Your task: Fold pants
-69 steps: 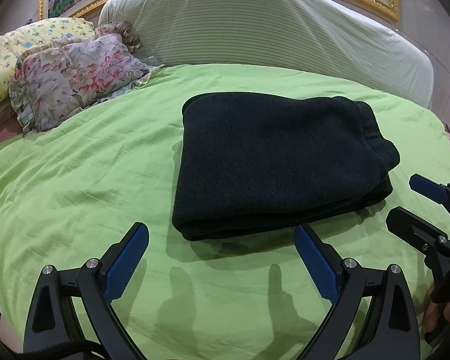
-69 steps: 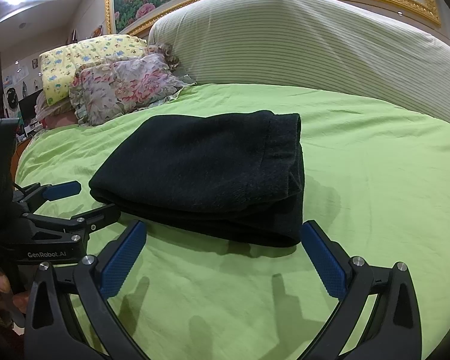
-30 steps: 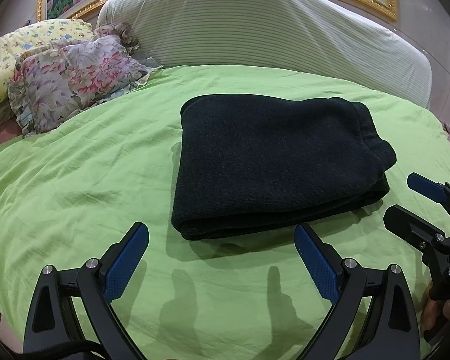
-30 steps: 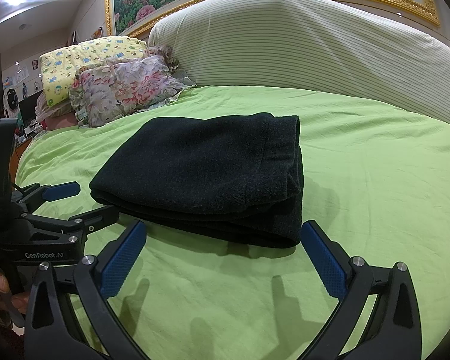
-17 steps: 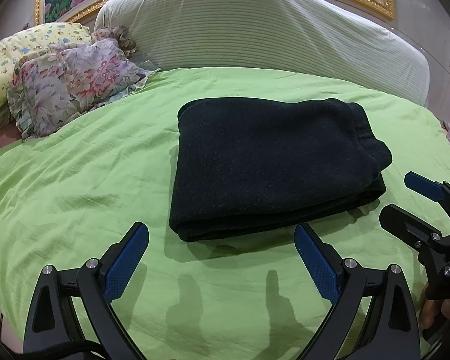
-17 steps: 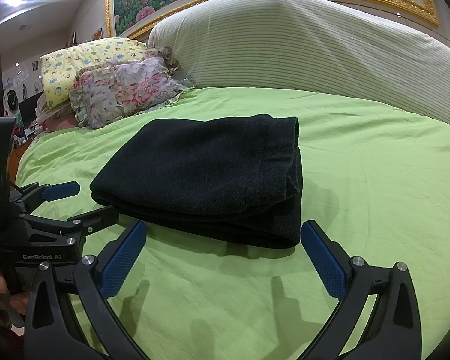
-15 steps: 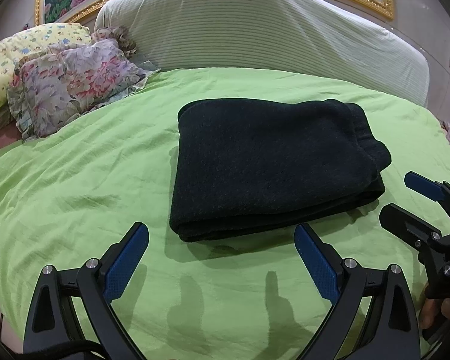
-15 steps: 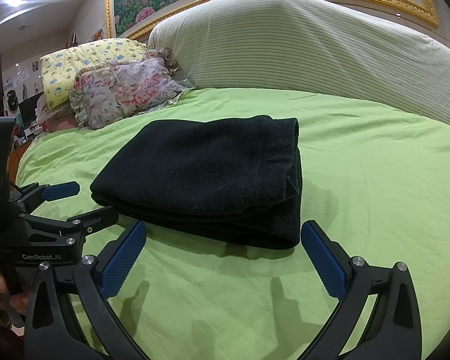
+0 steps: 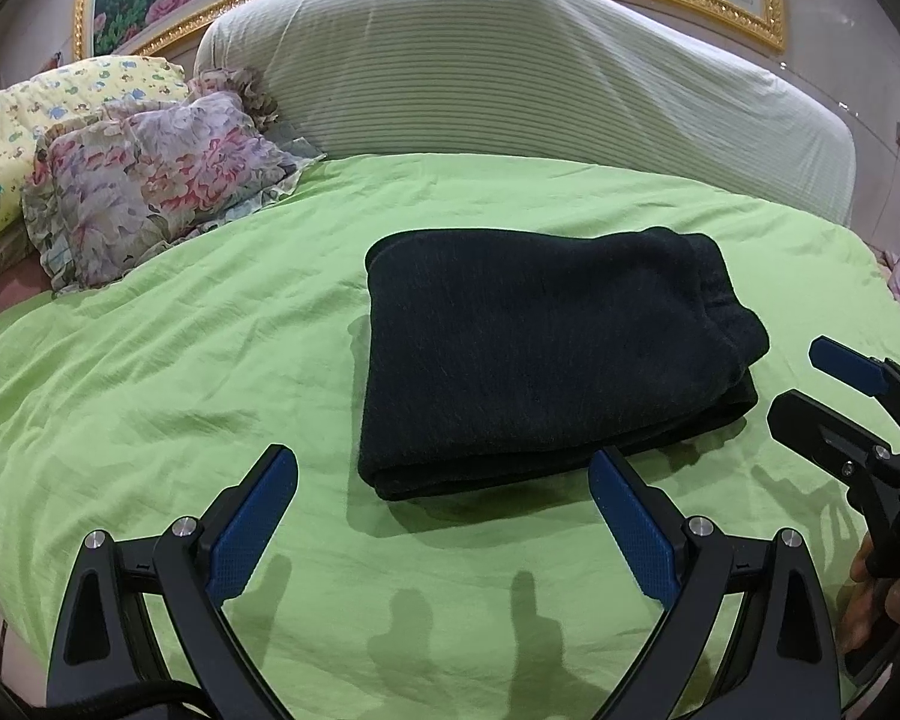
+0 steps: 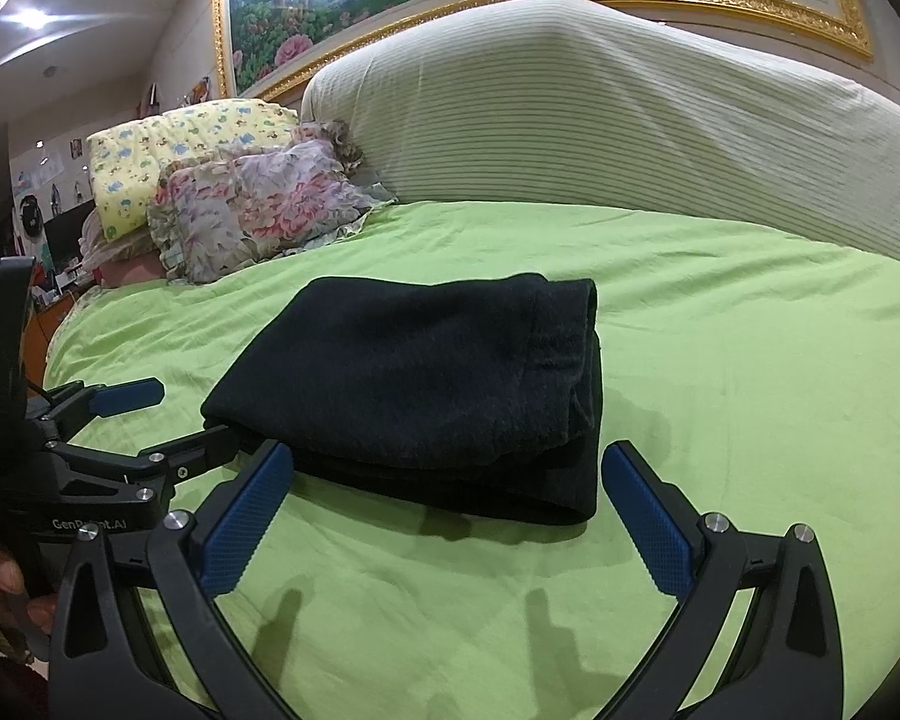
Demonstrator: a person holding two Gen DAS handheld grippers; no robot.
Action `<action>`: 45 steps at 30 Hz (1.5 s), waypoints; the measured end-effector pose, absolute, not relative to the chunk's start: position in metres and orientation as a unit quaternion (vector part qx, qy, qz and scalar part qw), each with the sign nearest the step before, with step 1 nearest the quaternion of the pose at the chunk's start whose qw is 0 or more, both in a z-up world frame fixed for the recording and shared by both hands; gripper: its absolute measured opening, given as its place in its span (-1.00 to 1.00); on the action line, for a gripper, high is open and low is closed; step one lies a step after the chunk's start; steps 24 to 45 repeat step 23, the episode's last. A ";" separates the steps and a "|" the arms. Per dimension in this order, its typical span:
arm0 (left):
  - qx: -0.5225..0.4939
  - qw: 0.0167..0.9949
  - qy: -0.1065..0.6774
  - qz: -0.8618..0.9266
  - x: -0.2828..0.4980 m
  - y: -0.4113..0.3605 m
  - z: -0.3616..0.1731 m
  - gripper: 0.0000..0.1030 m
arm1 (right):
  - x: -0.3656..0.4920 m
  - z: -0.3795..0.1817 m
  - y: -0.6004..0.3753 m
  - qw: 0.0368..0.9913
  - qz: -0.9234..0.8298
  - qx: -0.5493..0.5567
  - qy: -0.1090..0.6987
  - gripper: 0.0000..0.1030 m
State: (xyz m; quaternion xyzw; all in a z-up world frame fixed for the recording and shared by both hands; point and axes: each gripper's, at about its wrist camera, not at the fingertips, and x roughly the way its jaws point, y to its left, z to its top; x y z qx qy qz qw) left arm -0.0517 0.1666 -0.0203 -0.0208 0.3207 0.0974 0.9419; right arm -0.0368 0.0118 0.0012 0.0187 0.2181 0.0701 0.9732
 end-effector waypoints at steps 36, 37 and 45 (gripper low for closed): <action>-0.043 0.942 0.321 0.093 -0.034 0.173 0.000 0.90 | -0.029 0.020 0.001 0.973 0.068 0.047 0.218 0.99; -0.043 0.942 0.321 0.093 -0.034 0.173 0.000 0.90 | -0.029 0.020 0.001 0.973 0.068 0.047 0.218 0.99; -0.043 0.942 0.321 0.093 -0.034 0.173 0.000 0.90 | -0.029 0.020 0.001 0.973 0.068 0.047 0.218 0.99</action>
